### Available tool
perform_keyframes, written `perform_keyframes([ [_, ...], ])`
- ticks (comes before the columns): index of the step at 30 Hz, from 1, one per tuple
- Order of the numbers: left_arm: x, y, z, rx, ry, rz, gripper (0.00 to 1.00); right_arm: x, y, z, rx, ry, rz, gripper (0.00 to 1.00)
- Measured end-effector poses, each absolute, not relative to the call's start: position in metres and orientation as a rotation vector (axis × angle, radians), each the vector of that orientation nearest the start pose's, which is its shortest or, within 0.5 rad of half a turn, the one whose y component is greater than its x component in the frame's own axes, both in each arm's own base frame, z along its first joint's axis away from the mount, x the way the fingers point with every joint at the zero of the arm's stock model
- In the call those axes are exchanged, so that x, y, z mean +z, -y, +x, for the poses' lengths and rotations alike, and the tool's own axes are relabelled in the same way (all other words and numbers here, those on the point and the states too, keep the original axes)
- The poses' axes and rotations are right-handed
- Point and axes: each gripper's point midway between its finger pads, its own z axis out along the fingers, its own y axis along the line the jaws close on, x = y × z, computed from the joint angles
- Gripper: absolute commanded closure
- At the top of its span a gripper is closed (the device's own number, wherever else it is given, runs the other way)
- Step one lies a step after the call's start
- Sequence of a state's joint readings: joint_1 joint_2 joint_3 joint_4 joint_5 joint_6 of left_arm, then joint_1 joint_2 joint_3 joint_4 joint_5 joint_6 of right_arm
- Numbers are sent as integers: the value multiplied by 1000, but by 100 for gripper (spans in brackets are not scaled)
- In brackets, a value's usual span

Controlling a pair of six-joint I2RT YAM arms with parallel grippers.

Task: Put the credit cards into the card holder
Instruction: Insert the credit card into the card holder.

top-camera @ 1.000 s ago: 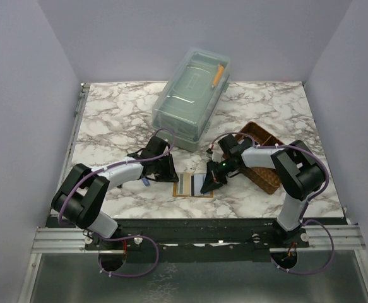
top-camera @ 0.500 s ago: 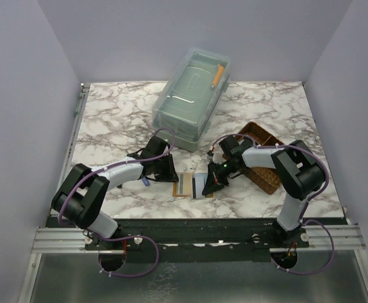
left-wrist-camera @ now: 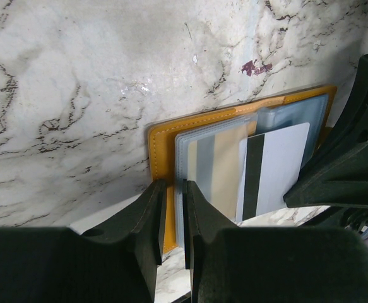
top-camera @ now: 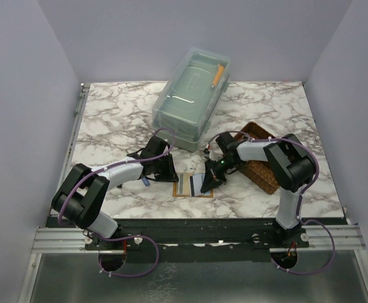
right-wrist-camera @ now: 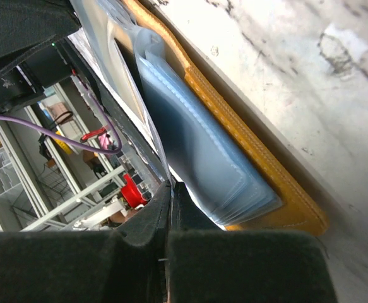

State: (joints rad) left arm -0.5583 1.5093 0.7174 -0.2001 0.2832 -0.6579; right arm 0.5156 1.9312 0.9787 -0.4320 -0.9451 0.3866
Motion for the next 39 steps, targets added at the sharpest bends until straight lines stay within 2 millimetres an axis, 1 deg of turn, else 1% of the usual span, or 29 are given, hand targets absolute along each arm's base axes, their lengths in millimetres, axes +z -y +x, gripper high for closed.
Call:
perform_keyframes([
  [10,30,232,232,-781,-2721,-19,78,27,-276,186,1521,-3007,-356,100],
  [18,30,232,232,-782,-2722,-19,78,28,-277,196,1502,-2985,-355,100],
  [23,30,232,232,-783,-2722,-19,78,27,-277,198,1493,-2979,-356,100],
  [29,30,232,232,-785,-2722,-18,78,27,-280,203,1498,-2953,-349,100],
  [33,30,232,232,-786,-2722,-18,78,27,-285,208,1510,-2934,-309,100],
  [34,30,232,232,-787,-2722,-19,78,26,-286,206,1509,-2935,-310,99],
  [36,30,232,232,-786,-2723,-19,77,25,-288,205,1499,-2941,-298,93],
  [38,30,232,232,-787,-2721,-18,74,22,-287,207,1462,-2948,-284,80],
  [39,31,232,232,-787,-2721,-18,73,21,-286,208,1438,-2950,-280,75],
])
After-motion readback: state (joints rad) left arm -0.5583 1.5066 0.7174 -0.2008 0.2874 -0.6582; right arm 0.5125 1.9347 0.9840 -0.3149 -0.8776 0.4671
